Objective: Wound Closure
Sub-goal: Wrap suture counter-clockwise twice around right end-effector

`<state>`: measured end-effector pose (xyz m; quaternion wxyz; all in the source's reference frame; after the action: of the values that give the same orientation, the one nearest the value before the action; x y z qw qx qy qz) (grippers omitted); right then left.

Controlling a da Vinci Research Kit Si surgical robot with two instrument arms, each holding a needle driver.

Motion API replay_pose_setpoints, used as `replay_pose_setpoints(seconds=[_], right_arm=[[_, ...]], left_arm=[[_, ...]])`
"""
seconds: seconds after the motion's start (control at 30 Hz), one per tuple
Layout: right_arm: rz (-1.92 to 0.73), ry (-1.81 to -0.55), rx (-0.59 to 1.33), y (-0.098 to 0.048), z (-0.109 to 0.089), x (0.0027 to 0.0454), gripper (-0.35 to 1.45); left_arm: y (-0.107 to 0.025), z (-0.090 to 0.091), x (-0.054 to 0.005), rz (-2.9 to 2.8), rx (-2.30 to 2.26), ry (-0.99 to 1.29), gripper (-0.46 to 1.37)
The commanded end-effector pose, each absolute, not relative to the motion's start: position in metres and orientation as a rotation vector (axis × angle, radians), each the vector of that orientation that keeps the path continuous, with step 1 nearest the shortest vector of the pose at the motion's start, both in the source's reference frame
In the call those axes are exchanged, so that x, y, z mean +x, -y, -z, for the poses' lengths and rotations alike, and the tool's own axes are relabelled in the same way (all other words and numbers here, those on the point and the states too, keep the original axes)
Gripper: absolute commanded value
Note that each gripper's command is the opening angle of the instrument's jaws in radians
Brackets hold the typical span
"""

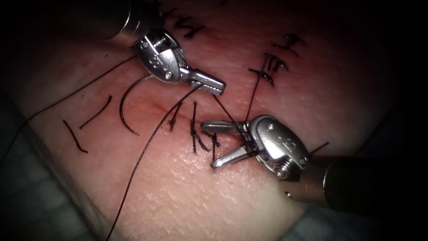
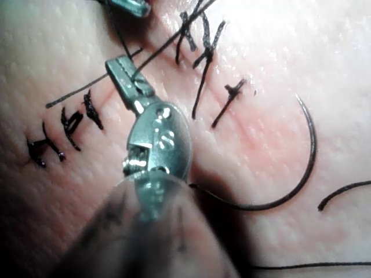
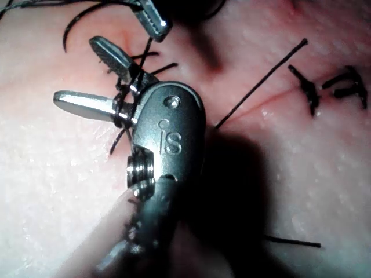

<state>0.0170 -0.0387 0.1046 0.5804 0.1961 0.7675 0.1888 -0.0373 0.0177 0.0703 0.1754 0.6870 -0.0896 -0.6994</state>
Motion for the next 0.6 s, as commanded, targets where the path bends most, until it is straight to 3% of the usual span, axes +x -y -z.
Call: replay_pose_setpoints(seconds=[0.03,0.27,0.6], right_arm=[[-0.454,-1.801,0.453,0.0386,-0.1044,0.0172,0.93],[-0.683,-1.850,0.373,0.0364,-0.1051,0.0152,0.88],[-0.943,-1.737,0.319,0.0367,-0.1067,0.0151,0.79]], left_arm=[[-0.0176,-0.0703,-0.0373,1.982,1.943,0.246,-0.35],[-0.0155,-0.0696,-0.0372,1.978,1.942,0.241,-0.35],[-0.0108,-0.0679,-0.0379,1.976,1.940,0.232,-0.35]])
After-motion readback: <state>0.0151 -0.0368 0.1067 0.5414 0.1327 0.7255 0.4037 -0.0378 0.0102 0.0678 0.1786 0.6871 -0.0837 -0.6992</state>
